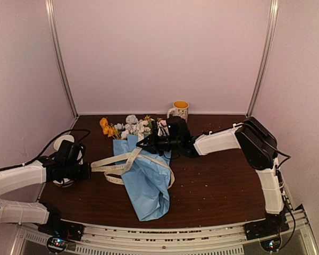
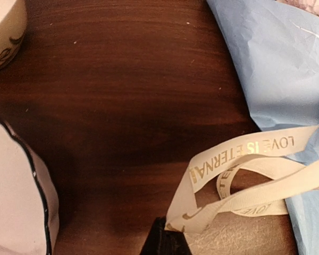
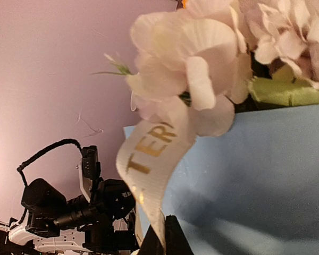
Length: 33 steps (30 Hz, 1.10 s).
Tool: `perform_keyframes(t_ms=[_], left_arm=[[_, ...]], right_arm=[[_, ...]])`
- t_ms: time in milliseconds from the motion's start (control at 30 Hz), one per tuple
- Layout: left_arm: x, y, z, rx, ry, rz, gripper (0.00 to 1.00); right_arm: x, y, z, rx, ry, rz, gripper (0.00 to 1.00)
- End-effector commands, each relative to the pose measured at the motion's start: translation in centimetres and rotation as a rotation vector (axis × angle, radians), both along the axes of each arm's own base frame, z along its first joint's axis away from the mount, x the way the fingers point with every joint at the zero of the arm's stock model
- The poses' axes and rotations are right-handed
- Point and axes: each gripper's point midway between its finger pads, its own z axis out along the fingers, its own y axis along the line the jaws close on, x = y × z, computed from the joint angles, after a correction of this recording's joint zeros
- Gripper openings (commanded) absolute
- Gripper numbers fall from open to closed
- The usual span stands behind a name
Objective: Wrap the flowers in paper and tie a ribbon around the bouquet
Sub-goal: Cross the ribbon over the folded bouquet.
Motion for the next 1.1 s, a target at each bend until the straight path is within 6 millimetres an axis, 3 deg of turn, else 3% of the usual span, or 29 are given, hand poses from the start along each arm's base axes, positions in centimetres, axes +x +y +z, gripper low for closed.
perform_keyframes(t_ms=[0,67,200,300,367,433,500,600,667,833,1067], left_arm=[[-2.2,1.5,0.0,-0.040,-0.005,0.090,0.30],[-2.6,1.8,0.9,-0.078,-0.053,0.119,0.45],[-1.5,1.9,5.7,-0.076,-0.222,0.092,0.48],[0.5,0.2,9.8,-0.024,-0.324,-0.027,0.50],[1.9,-3.2,12.3,-0.010,-0.387,-0.200,0.55],[2.6,-8.6,14.5,-0.045,-0.440,-0.453,0.60],[2.6,-13.7,15.4,-0.019,-0.436,-0.692,0.61],[3.4,-18.6,14.3,0.092,-0.415,-0.952,0.62],[4.2,-20.2,13.4,0.121,-0.409,-1.039,0.63],[5.1,-21.5,10.8,0.173,-0.382,-1.144,0.66],[8.1,-21.4,5.7,0.282,-0.305,-1.090,0.65]], right_arm=[[1.0,0.5,-1.5,0.008,0.029,-0.020,0.00],[1.1,0.6,-1.9,0.002,0.037,-0.023,0.00],[1.0,0.5,-2.3,-0.003,0.044,-0.026,0.00],[1.0,0.5,-2.5,-0.004,0.047,-0.028,0.00],[1.0,0.6,-2.6,-0.005,0.052,-0.027,0.00],[1.0,0.6,-2.7,-0.007,0.056,-0.031,0.00],[1.1,0.5,-2.8,-0.008,0.059,-0.037,0.00],[1.2,0.4,-2.5,-0.001,0.065,-0.048,0.00],[1.2,0.3,-2.4,0.010,0.082,-0.059,0.00],[1.3,-0.6,-2.9,-0.009,0.131,-0.119,0.00],[1.2,-1.0,-3.9,-0.042,0.174,-0.149,0.00]])
